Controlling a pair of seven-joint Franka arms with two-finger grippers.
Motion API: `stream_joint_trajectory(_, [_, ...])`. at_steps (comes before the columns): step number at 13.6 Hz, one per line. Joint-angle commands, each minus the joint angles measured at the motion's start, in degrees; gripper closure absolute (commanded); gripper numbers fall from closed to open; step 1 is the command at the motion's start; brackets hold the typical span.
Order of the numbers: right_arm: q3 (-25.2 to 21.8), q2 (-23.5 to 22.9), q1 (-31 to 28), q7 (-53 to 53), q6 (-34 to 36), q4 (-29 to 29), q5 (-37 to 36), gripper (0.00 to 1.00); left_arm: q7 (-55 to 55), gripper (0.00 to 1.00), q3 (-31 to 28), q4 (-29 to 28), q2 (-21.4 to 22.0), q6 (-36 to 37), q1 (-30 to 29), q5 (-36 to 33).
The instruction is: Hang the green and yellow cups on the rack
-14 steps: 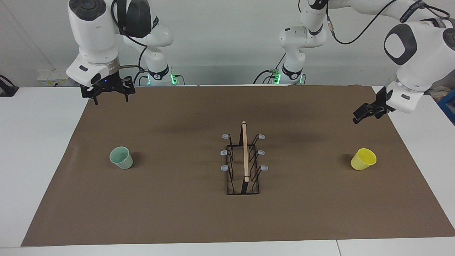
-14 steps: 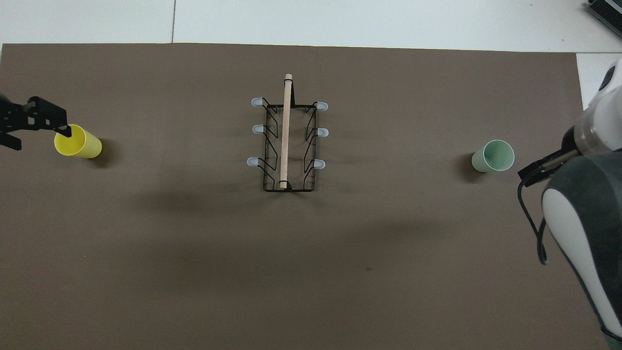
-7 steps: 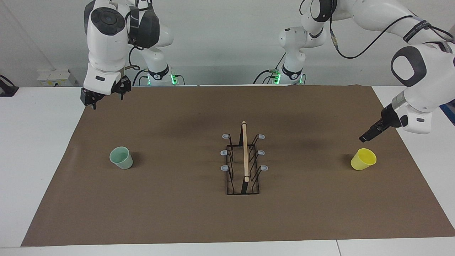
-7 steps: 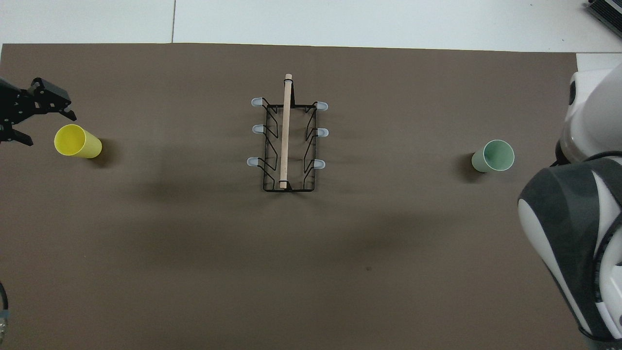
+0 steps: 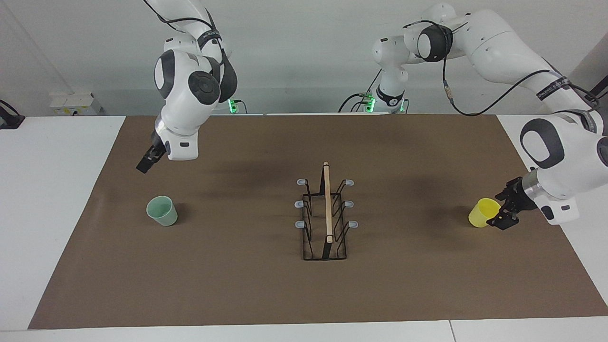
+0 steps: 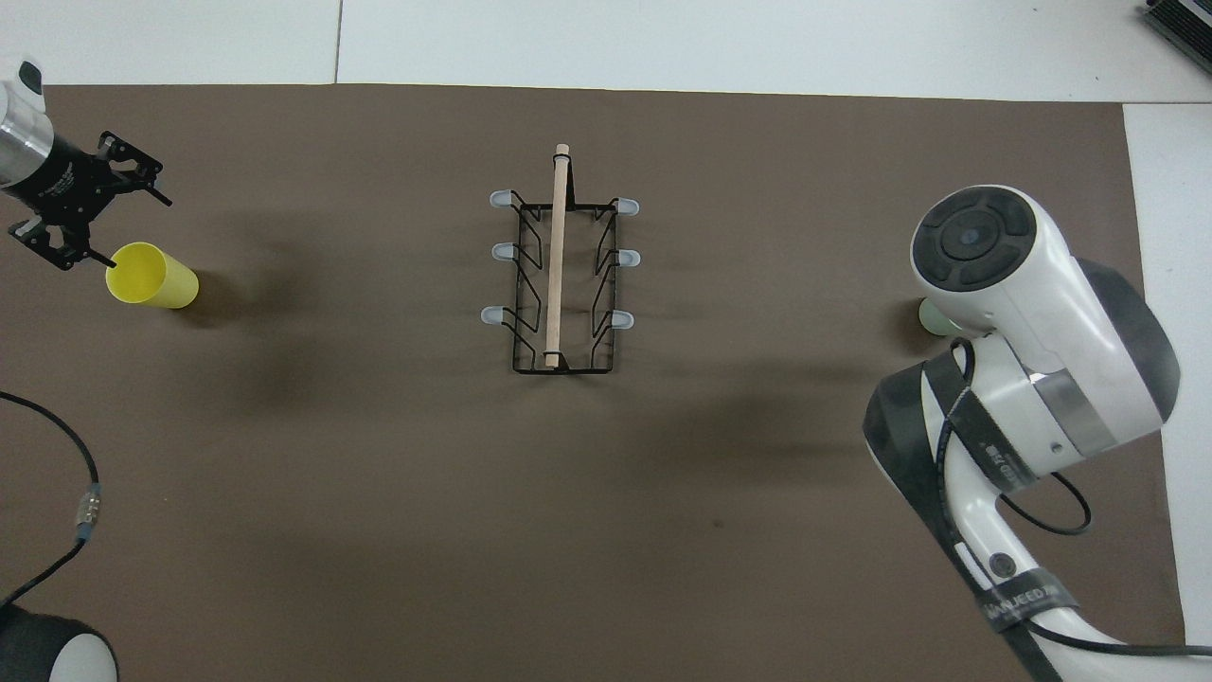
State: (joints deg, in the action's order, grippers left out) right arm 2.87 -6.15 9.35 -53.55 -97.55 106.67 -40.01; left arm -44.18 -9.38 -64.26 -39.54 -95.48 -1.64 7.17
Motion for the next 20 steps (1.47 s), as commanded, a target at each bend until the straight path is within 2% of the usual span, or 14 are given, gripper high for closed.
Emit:
stream_joint_trajectory(1, [0.0,-1.9,-1.2,-8.7,-4.3,1.9,-6.9,0.0,-2.1,0.0,-0.5,4.2,-3.6,-2.2,-2.1,1.3])
stream_joint_trajectory(4, [-0.1,-3.5,-1.1,-9.2,-6.6,4.9,-11.1,0.0,-2.0,0.0,-2.8,5.2,-6.2,-4.6,-3.3,0.9])
stream_joint_trajectory(6, [-0.1,-5.1,-1.4,-9.2,-8.9,6.1,-14.6,0.0,-2.0,0.0,-2.0,4.9,-6.2,-4.5,-5.9,2.8])
stream_joint_trajectory(8, [-0.1,-7.8,-0.7,-9.1,-8.8,5.4,-16.0,0.0,-2.1,0.0,-3.0,4.1,-5.6,-3.8,-8.5,11.9])
stream_joint_trajectory(11, [-0.1,-11.5,1.8,-7.6,-8.0,2.3,-17.6,0.0,-10.9,0.0,-3.6,-1.9,-3.0,-4.7,-8.9,17.6])
stream_joint_trajectory(13, [0.0,-12.5,2.0,-7.4,-8.4,2.1,-20.2,0.0,-11.9,0.0,-3.8,-4.8,-1.3,-5.5,-12.0,22.7])
stream_joint_trajectory(18, [0.0,-15.2,4.0,-1.8,-9.1,2.1,-21.5,0.0,-12.2,0.0,-4.0,-18.8,5.3,-6.0,-14.9,33.2])
stream_joint_trajectory(20, [0.0,-16.3,6.1,2.0,-8.3,2.2,-20.6,0.0,-11.9,0.0,-4.1,-25.8,8.1,-8.5,-15.8,37.9])
